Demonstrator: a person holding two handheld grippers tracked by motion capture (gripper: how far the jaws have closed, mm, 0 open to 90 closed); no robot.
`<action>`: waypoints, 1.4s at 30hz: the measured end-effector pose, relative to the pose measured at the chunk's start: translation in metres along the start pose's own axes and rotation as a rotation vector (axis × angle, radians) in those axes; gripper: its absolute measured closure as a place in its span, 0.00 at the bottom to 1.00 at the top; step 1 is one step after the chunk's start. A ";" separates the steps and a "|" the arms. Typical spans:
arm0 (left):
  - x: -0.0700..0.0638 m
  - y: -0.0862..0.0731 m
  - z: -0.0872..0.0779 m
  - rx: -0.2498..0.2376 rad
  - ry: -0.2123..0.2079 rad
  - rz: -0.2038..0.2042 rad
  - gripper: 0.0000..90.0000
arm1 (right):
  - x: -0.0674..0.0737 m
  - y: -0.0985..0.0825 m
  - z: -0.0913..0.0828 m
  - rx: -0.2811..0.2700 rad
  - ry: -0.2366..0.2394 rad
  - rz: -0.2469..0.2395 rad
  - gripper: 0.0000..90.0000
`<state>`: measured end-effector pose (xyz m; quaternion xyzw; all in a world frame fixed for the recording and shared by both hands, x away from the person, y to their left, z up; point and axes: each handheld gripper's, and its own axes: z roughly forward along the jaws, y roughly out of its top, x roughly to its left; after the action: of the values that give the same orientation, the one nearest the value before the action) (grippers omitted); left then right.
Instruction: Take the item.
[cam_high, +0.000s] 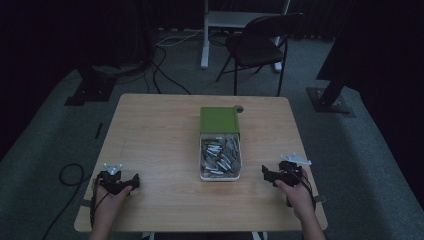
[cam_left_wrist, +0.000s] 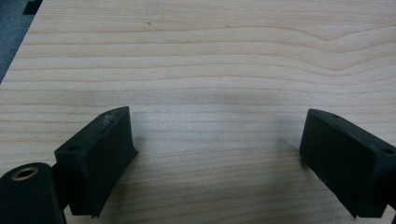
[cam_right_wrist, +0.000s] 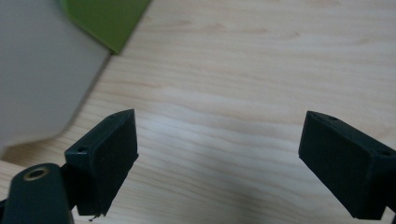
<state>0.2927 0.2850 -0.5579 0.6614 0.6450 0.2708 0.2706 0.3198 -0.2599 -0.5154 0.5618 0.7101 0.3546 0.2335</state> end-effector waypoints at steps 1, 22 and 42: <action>0.000 0.000 0.000 0.000 0.000 0.000 0.12 | 0.002 0.003 -0.001 -0.008 0.007 -0.004 0.13; 0.000 0.000 0.000 0.000 0.002 -0.001 0.11 | 0.054 0.037 -0.023 -0.112 0.143 -0.134 0.16; 0.000 0.000 0.000 0.000 0.002 -0.001 0.11 | 0.093 0.050 -0.035 -0.167 0.269 -0.357 0.41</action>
<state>0.2930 0.2848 -0.5580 0.6609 0.6455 0.2714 0.2700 0.3019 -0.1732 -0.4489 0.3536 0.7912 0.4368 0.2412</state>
